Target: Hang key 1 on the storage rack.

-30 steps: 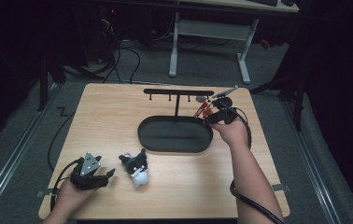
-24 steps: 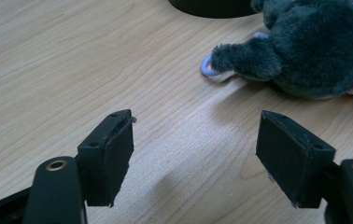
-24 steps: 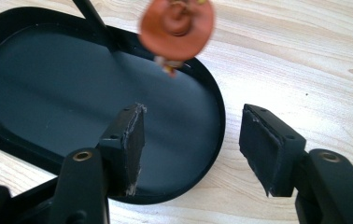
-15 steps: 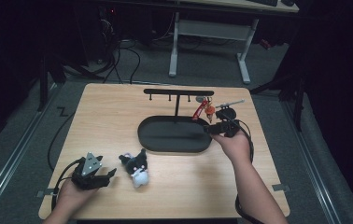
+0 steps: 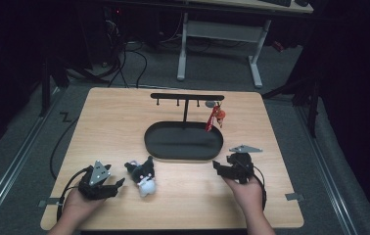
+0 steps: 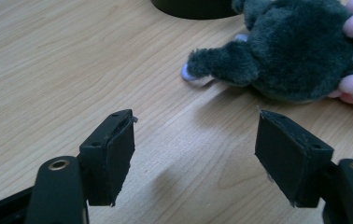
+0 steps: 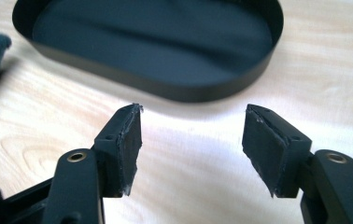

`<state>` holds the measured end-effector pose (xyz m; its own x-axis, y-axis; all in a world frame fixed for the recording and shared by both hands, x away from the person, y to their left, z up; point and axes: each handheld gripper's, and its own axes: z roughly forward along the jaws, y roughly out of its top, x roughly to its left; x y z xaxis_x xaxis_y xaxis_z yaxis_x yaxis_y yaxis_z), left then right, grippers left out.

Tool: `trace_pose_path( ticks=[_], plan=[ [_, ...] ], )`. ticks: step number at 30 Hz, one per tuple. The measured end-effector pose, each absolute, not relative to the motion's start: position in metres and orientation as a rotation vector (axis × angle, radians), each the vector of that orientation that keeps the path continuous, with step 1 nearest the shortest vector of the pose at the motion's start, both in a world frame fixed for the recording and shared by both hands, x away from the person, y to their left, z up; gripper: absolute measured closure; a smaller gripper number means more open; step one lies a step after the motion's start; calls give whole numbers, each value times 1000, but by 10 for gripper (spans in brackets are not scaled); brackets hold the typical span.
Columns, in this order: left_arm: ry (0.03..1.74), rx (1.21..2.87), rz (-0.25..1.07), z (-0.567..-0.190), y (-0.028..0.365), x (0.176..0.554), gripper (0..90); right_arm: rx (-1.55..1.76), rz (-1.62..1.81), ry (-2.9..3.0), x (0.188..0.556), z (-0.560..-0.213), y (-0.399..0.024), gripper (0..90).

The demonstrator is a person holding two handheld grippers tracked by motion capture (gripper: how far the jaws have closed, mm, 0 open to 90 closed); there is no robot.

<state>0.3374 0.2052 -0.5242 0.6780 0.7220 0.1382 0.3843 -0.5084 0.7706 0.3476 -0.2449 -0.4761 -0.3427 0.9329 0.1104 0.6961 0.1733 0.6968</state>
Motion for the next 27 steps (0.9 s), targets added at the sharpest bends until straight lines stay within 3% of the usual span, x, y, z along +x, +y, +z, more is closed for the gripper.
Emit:
trace_pose_path(
  ticks=[8, 13, 15, 19, 22, 27],
  plan=[
    [881, 2169, 540, -525, 197, 335, 291, 1513, 1037, 2039, 305, -498, -256, 377],
    [902, 2166, 523, -524, 193, 332, 353, 1511, 1065, 2036, 306, -500, -262, 383],
    [900, 2158, 490, -524, 190, 331, 433, 1535, 1071, 2023, 309, -501, -263, 384],
    [860, 2173, 462, -523, 186, 329, 736, 1542, 1090, 2017, 311, -501, -262, 387],
    [877, 2165, 482, -520, 182, 330, 868, 1545, 1090, 2022, 308, -502, -261, 388],
    [861, 2183, 486, -519, 173, 331, 896, 1540, 1075, 2028, 298, -502, -261, 389]
  ],
)
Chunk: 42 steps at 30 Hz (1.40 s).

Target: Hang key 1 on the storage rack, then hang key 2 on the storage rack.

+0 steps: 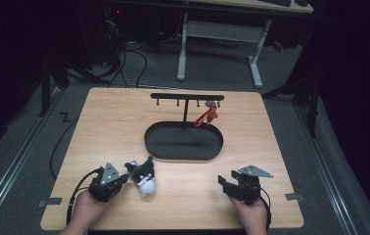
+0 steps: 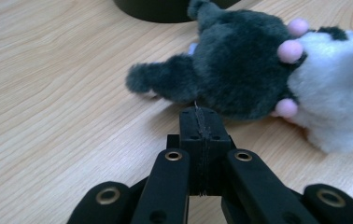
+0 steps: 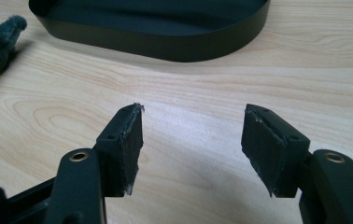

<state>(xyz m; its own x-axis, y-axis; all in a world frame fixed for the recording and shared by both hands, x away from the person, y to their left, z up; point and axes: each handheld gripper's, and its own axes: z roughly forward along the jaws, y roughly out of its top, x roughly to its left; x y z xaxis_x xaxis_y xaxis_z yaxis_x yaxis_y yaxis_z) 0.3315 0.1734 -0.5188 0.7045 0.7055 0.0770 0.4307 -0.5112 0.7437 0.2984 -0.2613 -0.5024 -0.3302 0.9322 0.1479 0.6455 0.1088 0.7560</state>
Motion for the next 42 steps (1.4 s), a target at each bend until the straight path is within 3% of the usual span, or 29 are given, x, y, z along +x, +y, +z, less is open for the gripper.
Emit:
trace_pose_path(
  ticks=[6, 21, 26, 36, 42],
  plan=[
    [821, 2201, 482, -519, 159, 333, 896, 1562, 1069, 2016, 289, -503, -269, 390],
    [525, 2234, 378, -520, 60, 333, 891, 1654, 999, 1958, 253, -510, -291, 390],
    [515, 2230, 391, -521, 60, 330, 858, 1654, 1002, 1956, 254, -510, -290, 390],
    [642, 2169, 449, -516, 107, 339, 643, 1607, 1015, 2019, 270, -510, -275, 389],
    [714, 2157, 522, -514, 145, 341, 440, 1567, 1032, 2057, 281, -508, -265, 389]
  ],
)
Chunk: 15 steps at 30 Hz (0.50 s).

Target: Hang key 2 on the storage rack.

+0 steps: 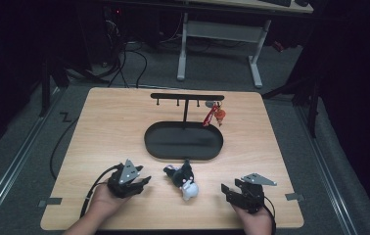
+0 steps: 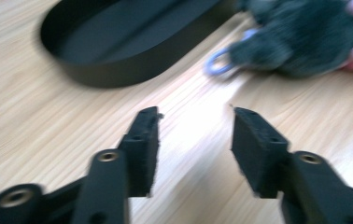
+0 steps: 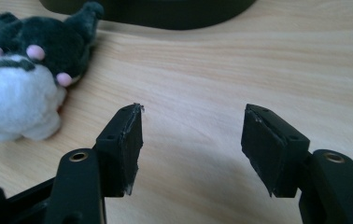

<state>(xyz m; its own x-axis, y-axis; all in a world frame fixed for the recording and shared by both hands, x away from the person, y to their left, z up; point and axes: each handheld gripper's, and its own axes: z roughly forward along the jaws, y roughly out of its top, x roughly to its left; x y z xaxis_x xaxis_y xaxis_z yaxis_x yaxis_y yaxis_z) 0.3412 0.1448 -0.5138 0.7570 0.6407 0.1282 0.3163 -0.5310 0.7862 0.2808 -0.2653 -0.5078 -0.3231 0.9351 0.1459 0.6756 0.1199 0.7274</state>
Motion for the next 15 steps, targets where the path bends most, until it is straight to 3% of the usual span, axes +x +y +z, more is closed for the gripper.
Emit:
trace_pose_path(
  ticks=[9, 15],
  plan=[
    [851, 2094, 641, -510, 210, 338, 275, 1490, 1018, 2149, 308, -505, -240, 390],
    [922, 2089, 632, -516, 223, 346, 244, 1462, 995, 2199, 311, -506, -230, 390]
  ],
)
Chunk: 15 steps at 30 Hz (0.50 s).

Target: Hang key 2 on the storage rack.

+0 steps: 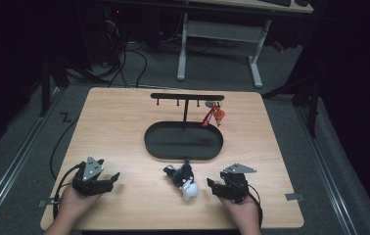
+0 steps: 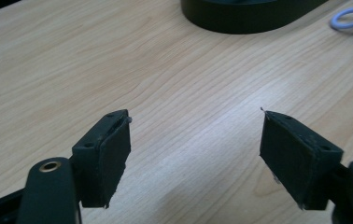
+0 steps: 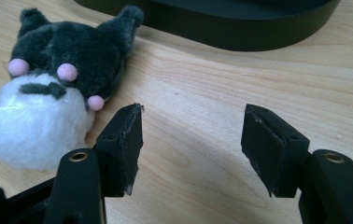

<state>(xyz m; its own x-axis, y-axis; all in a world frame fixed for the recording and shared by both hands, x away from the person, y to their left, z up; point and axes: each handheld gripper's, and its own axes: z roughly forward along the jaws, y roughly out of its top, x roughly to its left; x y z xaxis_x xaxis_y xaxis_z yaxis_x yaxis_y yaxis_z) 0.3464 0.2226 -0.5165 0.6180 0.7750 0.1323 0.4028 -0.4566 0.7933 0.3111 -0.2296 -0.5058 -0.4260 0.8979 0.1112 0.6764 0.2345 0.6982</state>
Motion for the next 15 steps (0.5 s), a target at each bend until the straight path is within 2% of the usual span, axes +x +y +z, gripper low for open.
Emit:
trace_pose_path(
  ticks=[8, 15],
  plan=[
    [923, 2070, 606, -516, 222, 348, 230, 1501, 879, 2285, 318, -503, -223, 389],
    [883, 2052, 598, -512, 218, 355, 233, 1577, 711, 2383, 325, -486, -212, 378]
  ],
)
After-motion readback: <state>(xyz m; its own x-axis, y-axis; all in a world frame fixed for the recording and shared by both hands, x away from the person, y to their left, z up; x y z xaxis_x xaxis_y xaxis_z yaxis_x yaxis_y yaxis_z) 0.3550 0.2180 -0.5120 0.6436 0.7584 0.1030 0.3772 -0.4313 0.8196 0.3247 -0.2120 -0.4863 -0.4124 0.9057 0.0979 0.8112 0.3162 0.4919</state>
